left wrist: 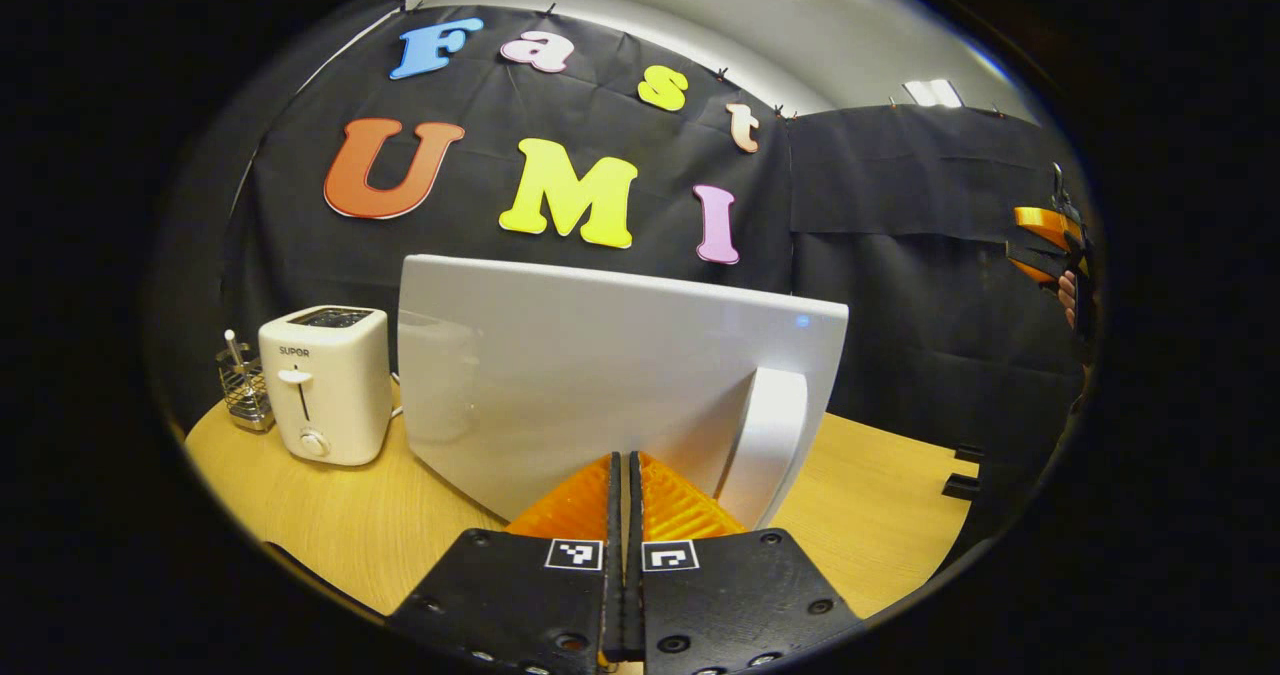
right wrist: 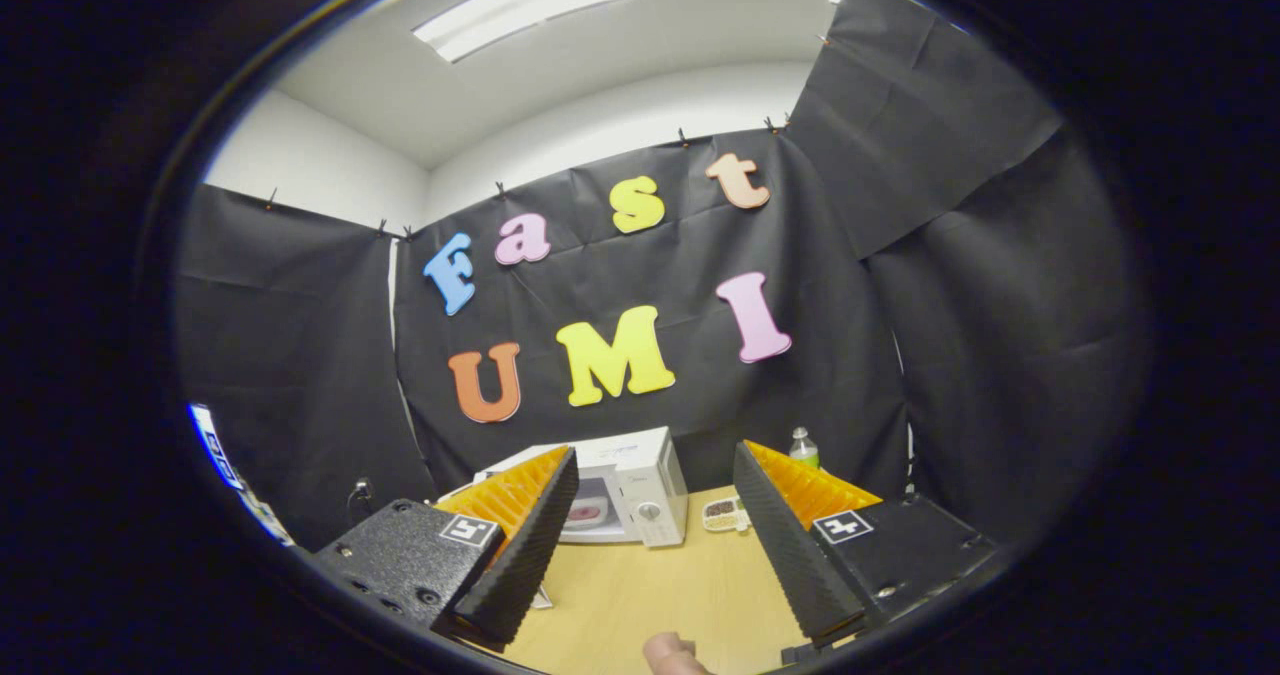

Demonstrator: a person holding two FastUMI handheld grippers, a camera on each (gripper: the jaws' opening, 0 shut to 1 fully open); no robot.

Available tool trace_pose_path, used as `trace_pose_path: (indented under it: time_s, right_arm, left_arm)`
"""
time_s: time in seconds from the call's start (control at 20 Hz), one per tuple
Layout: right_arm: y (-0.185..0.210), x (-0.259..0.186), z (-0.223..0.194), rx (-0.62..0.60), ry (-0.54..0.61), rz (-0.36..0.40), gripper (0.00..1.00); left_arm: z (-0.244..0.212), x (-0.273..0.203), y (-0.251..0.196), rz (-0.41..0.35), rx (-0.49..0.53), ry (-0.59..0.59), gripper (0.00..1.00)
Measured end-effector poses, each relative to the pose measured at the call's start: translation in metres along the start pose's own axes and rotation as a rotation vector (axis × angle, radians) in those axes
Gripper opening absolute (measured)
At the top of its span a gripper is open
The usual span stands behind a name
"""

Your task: Open the microwave oven with the left hand, put the food in, and close the microwave oven.

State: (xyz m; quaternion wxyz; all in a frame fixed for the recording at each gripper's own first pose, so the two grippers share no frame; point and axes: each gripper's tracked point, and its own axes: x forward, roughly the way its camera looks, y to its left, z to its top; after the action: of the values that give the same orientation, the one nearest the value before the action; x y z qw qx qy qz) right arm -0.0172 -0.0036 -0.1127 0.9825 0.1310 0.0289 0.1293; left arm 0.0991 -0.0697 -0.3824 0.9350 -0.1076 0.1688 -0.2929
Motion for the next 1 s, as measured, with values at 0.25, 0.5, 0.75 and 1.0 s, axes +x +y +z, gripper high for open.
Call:
trace_pose_path:
  time_s: [0.25,0.5,0.75,1.0]
  right_arm:
    - [-0.008,-0.007,0.002,0.008,-0.015,0.0,0.99]
    - [-0.019,-0.005,-0.011,0.027,0.028,-0.004,0.99]
    - [-0.033,-0.003,-0.021,0.009,0.049,-0.009,0.99]
    - [-0.051,0.006,-0.039,-0.01,0.086,-0.015,0.99]
  left_arm:
    - [0.0,0.038,-0.018,-0.019,0.011,0.018,0.0]
    - [0.005,0.082,-0.035,0.008,0.045,0.04,0.0]
    - [0.009,0.135,-0.04,0.089,0.066,0.075,0.0]
    - [0.014,0.185,-0.029,0.198,0.119,0.103,0.0]
